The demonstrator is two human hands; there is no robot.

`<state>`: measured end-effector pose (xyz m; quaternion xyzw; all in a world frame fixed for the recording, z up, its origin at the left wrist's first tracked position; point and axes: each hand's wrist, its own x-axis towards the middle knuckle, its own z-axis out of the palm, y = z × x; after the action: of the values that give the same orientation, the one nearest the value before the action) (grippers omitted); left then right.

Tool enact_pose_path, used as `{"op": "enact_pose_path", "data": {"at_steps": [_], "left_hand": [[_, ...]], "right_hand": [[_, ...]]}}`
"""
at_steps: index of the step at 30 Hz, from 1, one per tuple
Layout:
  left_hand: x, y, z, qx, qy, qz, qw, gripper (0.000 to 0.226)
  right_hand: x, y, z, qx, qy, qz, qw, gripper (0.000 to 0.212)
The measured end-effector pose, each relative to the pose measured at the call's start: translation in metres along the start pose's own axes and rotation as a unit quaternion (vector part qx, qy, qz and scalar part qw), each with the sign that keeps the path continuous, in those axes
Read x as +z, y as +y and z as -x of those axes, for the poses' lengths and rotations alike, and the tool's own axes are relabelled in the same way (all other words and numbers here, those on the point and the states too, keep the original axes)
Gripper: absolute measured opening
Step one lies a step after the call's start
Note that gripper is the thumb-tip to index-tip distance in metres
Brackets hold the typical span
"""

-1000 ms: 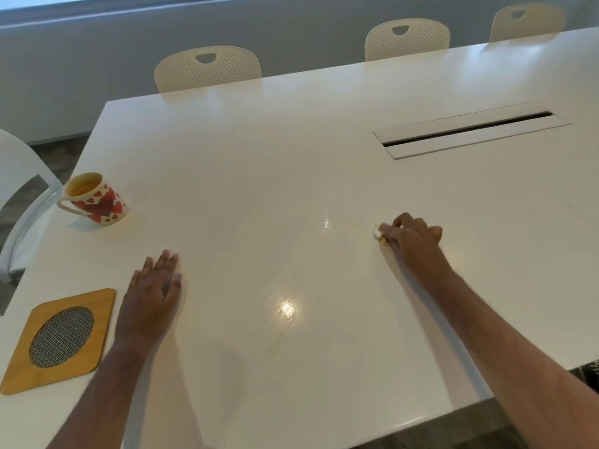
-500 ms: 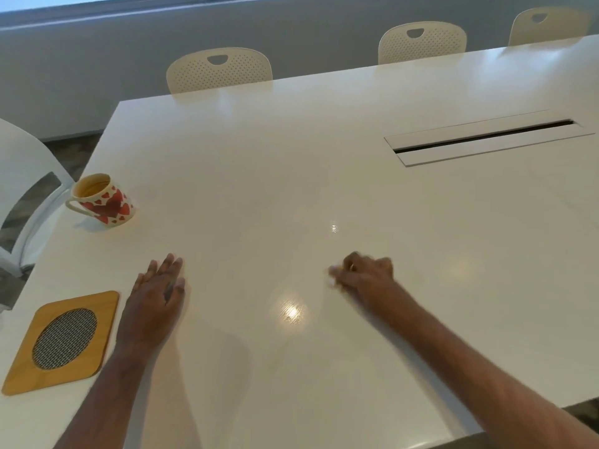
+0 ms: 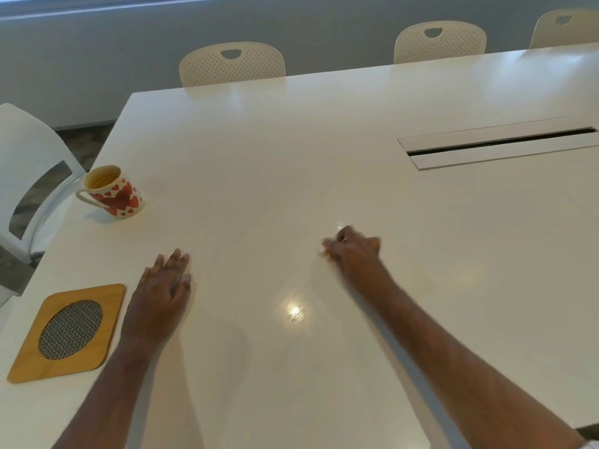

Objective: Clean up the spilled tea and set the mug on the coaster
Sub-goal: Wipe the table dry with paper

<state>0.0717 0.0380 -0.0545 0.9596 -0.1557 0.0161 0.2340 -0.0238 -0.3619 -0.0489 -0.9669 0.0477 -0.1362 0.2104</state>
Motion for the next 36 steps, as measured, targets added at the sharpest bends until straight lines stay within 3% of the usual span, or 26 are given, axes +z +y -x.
{"op": "enact_pose_path", "data": {"at_steps": [4,7,10,13,18,22,25,30,33,36], "left_hand": [[0.000,0.002,-0.001,0.000,0.005,-0.003,1.000,0.056],[0.001,0.003,-0.001,-0.006,0.006,-0.007,1.000,0.049],[0.001,0.002,-0.002,-0.007,0.009,-0.006,1.000,0.050],[0.001,0.002,-0.001,-0.006,0.007,-0.006,1.000,0.050],[0.001,0.001,-0.002,-0.002,0.009,-0.009,1.000,0.050],[0.001,0.001,-0.002,-0.005,0.009,-0.005,1.000,0.050],[0.001,0.002,-0.001,-0.003,0.012,-0.005,1.000,0.050],[0.001,0.001,-0.001,0.003,0.013,-0.011,1.000,0.051],[0.001,0.000,-0.002,0.000,0.011,-0.010,1.000,0.050],[0.001,0.001,-0.001,0.000,0.013,-0.007,1.000,0.050]], "right_hand": [[0.008,-0.047,0.030,-0.120,-0.060,-0.023,0.991,0.019],[-0.001,-0.033,0.029,-0.135,-0.057,-0.014,0.989,0.025],[-0.011,0.011,-0.005,-0.075,-0.008,0.039,0.996,0.027],[-0.027,0.058,-0.042,0.041,0.057,0.109,0.992,0.017],[-0.020,0.070,-0.073,0.102,0.057,0.142,0.983,0.020],[-0.003,0.023,-0.059,0.028,0.031,0.087,0.995,0.012],[0.009,-0.033,-0.026,-0.090,-0.024,0.037,0.995,0.018],[0.022,-0.097,0.042,-0.272,-0.133,-0.020,0.953,0.023],[0.027,-0.086,0.034,-0.289,-0.121,-0.003,0.950,0.026],[0.024,-0.061,-0.005,-0.213,-0.070,0.010,0.974,0.024]]}}
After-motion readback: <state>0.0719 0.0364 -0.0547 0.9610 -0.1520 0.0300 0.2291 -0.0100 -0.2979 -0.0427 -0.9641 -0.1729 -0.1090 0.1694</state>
